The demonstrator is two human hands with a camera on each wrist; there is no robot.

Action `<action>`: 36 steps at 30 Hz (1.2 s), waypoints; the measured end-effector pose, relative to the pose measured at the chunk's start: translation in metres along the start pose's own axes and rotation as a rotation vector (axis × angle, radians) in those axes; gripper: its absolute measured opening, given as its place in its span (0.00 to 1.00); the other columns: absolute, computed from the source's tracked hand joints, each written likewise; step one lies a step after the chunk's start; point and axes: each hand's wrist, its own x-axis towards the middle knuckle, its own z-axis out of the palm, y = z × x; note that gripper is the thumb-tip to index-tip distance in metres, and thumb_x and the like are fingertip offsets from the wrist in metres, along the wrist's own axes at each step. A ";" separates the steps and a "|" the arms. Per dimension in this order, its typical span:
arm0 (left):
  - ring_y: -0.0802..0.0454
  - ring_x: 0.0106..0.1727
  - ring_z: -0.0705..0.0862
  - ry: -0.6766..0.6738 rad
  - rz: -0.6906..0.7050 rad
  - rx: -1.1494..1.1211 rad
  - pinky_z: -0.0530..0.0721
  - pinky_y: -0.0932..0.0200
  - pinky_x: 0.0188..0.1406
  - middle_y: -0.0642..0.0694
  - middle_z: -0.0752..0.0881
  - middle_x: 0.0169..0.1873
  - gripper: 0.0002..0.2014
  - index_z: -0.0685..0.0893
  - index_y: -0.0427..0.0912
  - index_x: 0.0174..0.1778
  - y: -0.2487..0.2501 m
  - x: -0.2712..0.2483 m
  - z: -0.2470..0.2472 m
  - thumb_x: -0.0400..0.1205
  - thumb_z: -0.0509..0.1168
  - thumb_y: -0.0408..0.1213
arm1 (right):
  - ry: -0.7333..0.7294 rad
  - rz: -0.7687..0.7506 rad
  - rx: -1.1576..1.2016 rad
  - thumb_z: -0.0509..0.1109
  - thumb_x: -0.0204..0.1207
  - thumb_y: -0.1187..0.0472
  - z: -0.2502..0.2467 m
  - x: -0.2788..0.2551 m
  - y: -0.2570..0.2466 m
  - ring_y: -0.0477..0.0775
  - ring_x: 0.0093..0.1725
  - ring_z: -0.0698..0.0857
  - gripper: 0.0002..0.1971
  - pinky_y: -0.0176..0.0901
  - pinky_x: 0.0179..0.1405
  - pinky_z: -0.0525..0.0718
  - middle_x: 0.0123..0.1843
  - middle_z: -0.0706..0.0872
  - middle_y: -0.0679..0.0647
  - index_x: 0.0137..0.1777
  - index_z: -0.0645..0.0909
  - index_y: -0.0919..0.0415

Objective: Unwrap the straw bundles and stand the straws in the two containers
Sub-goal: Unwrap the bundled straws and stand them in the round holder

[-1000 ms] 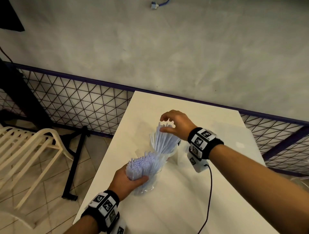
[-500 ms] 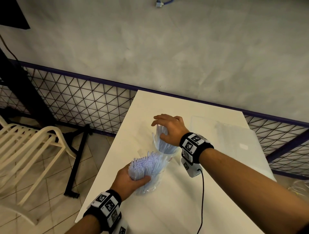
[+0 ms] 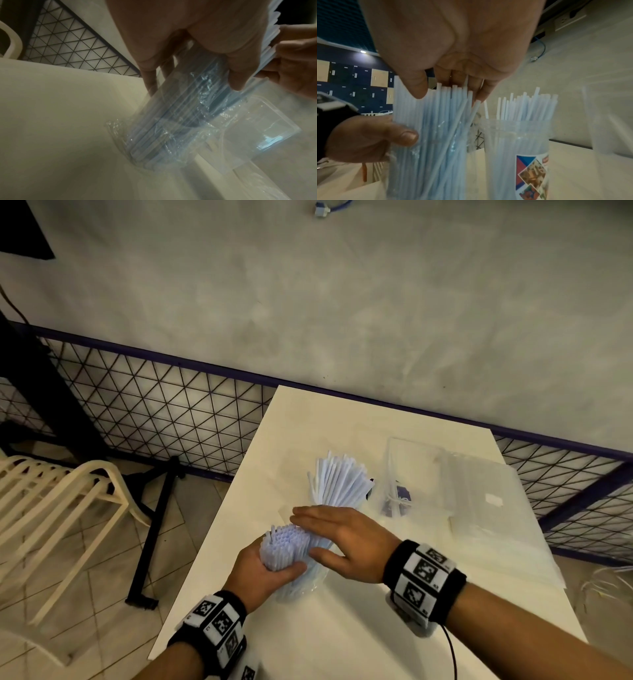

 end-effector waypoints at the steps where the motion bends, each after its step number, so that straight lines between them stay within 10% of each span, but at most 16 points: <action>1: 0.66 0.46 0.89 0.000 0.000 0.003 0.83 0.76 0.41 0.55 0.92 0.43 0.22 0.87 0.46 0.54 0.000 0.000 0.000 0.65 0.84 0.38 | 0.024 -0.005 -0.005 0.64 0.84 0.49 0.003 -0.002 0.000 0.50 0.81 0.68 0.28 0.51 0.78 0.70 0.83 0.69 0.50 0.82 0.67 0.55; 6: 0.70 0.46 0.88 0.002 -0.011 -0.004 0.82 0.78 0.40 0.57 0.91 0.44 0.23 0.85 0.50 0.53 0.003 -0.001 -0.001 0.65 0.84 0.37 | 0.189 0.141 0.216 0.68 0.80 0.57 0.004 -0.014 -0.006 0.41 0.85 0.57 0.33 0.35 0.82 0.57 0.86 0.62 0.47 0.84 0.61 0.52; 11: 0.71 0.48 0.88 -0.017 -0.009 -0.044 0.83 0.77 0.43 0.72 0.89 0.45 0.23 0.83 0.56 0.51 0.001 -0.007 -0.002 0.65 0.84 0.35 | 0.394 0.357 0.388 0.72 0.75 0.60 0.027 -0.036 -0.010 0.34 0.74 0.71 0.35 0.29 0.71 0.69 0.77 0.72 0.38 0.78 0.61 0.40; 22: 0.68 0.50 0.88 -0.080 0.080 -0.067 0.83 0.77 0.45 0.69 0.90 0.46 0.23 0.85 0.54 0.52 0.011 -0.007 0.004 0.66 0.82 0.31 | 0.415 0.512 0.779 0.78 0.76 0.58 0.059 -0.037 -0.010 0.32 0.63 0.80 0.27 0.23 0.52 0.75 0.63 0.84 0.28 0.72 0.75 0.39; 28: 0.66 0.51 0.89 -0.074 0.067 -0.075 0.83 0.76 0.47 0.68 0.90 0.48 0.23 0.85 0.53 0.53 0.008 -0.006 0.002 0.66 0.83 0.32 | 0.440 0.475 0.471 0.64 0.76 0.38 0.063 -0.032 -0.002 0.39 0.61 0.75 0.17 0.33 0.63 0.71 0.58 0.84 0.27 0.63 0.81 0.35; 36: 0.61 0.50 0.90 -0.078 0.054 -0.081 0.85 0.72 0.47 0.62 0.92 0.48 0.21 0.87 0.49 0.53 0.008 -0.003 0.001 0.66 0.83 0.33 | 0.507 0.515 0.502 0.69 0.68 0.42 0.064 -0.027 0.007 0.36 0.58 0.77 0.16 0.27 0.58 0.72 0.51 0.87 0.30 0.54 0.87 0.43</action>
